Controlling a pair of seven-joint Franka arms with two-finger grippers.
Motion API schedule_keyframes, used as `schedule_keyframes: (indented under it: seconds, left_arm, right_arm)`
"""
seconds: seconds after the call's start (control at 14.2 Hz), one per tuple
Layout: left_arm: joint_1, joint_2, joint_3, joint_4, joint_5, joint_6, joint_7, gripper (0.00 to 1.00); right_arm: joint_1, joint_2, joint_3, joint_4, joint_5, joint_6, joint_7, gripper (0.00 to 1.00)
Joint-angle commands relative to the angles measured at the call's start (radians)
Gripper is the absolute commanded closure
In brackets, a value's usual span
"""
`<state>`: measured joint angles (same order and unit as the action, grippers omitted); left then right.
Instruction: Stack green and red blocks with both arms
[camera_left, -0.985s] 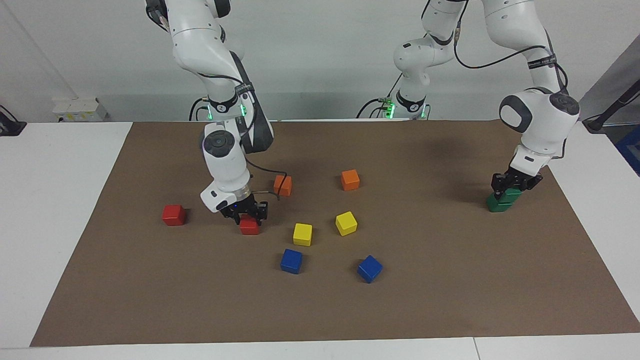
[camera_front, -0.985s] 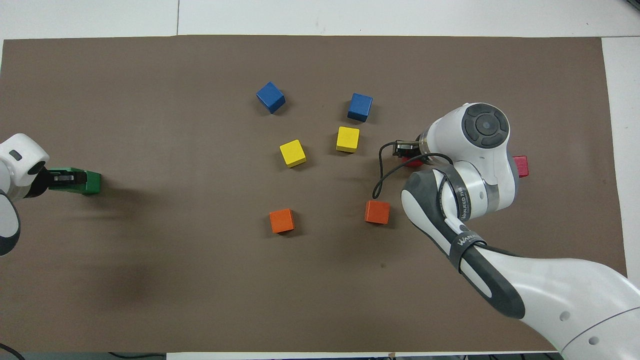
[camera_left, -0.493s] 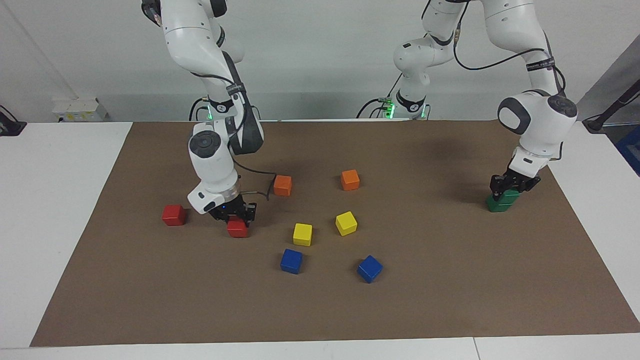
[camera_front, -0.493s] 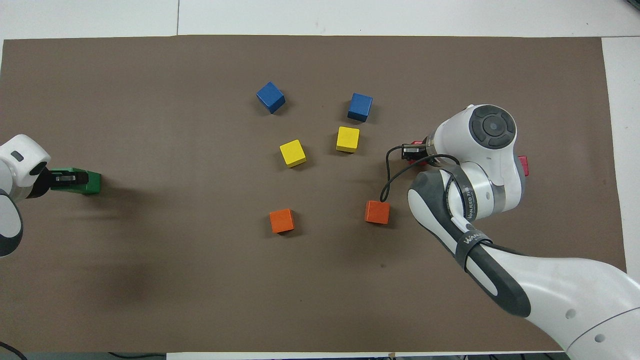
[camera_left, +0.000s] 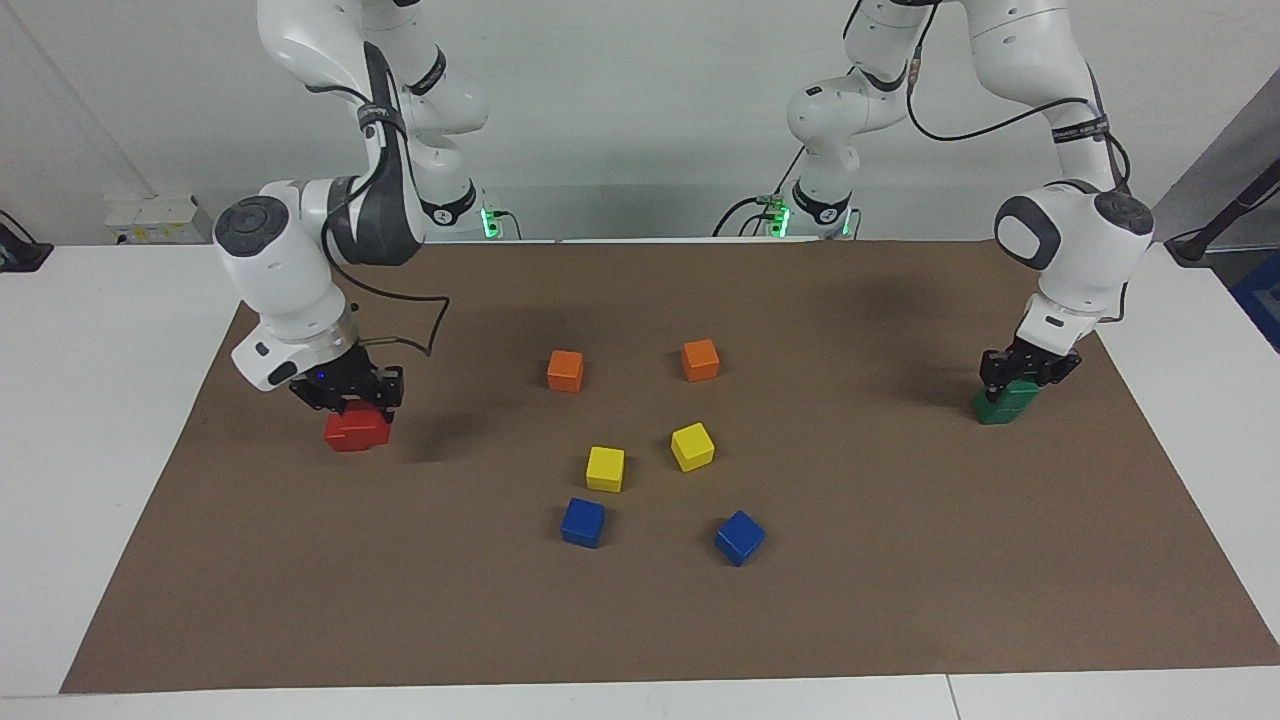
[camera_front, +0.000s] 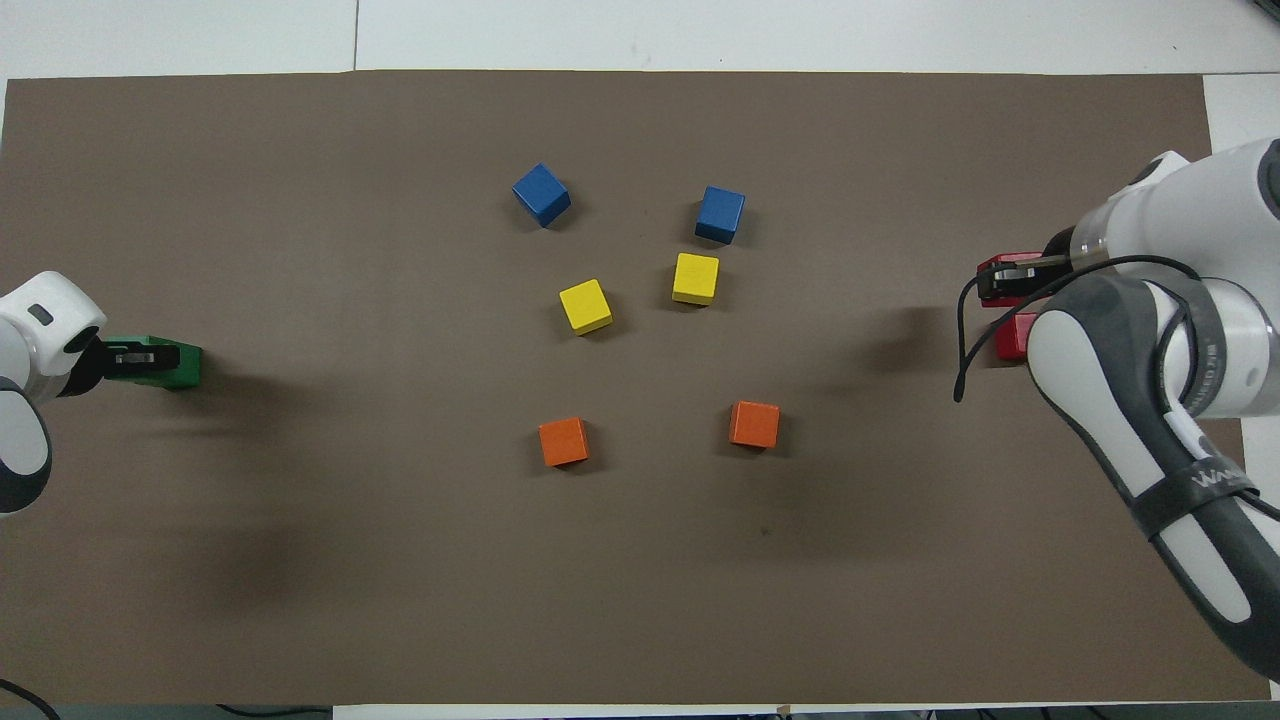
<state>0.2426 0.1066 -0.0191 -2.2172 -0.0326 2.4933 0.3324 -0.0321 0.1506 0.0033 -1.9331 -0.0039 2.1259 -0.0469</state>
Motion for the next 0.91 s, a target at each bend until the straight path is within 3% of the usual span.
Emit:
schedule_keyframes:
  seconds: [0.0, 0.07, 0.49, 0.84]
  left_arm:
    - [0.015, -0.001, -0.007, -0.018, -0.021, 0.03, 0.046, 0.33]
    - [0.015, -0.001, -0.007, -0.016, -0.021, 0.027, 0.048, 0.0]
    - [0.012, 0.001, -0.009, 0.017, -0.023, -0.013, 0.045, 0.0]
    - [-0.003, 0.008, -0.009, 0.284, -0.026, -0.345, 0.033, 0.0]
  right_arm:
    - [-0.06, -0.045, 0.014, -0.058, -0.002, 0.002, -0.086, 0.93]
    - [-0.071, -0.057, 0.014, -0.076, 0.004, 0.003, -0.102, 0.93]
    - [-0.092, -0.094, 0.014, -0.19, 0.005, 0.109, -0.126, 0.93]
    - [-0.109, -0.086, 0.012, -0.211, 0.005, 0.163, -0.122, 0.93]
